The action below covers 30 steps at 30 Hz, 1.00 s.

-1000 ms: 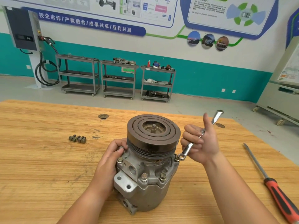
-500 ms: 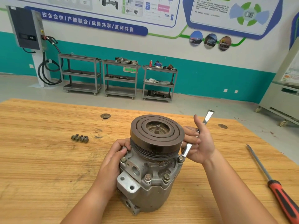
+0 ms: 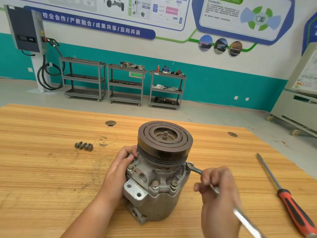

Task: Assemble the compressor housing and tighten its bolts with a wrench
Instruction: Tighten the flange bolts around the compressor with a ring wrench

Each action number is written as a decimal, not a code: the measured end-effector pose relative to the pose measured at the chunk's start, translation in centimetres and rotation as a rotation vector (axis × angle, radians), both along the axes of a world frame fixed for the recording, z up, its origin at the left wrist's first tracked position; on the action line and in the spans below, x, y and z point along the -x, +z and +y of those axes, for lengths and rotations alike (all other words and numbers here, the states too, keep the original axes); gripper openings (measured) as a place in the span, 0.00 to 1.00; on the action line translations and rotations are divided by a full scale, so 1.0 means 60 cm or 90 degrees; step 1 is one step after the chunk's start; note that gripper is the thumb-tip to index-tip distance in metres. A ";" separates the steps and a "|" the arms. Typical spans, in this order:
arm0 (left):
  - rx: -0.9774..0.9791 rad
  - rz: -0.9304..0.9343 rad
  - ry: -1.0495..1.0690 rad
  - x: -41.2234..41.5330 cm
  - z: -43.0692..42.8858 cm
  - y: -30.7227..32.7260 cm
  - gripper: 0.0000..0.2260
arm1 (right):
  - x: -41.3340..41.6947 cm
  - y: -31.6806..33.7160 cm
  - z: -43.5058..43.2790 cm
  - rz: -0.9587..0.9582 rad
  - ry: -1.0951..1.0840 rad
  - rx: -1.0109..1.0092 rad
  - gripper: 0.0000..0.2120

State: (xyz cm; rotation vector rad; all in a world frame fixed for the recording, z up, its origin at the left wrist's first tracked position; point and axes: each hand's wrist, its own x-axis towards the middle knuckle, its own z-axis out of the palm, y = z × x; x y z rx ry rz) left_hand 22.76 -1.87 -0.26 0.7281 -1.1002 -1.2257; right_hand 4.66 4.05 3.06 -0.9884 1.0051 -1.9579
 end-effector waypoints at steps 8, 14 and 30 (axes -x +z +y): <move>0.003 0.017 -0.007 0.002 0.002 0.005 0.16 | -0.008 0.010 0.016 0.115 -0.040 0.197 0.10; 0.001 0.011 0.000 0.004 -0.002 0.002 0.08 | 0.078 0.052 -0.066 -0.073 0.236 0.037 0.25; -0.006 -0.001 0.018 0.002 -0.004 -0.001 0.07 | 0.099 0.028 -0.213 -0.315 0.846 -0.214 0.27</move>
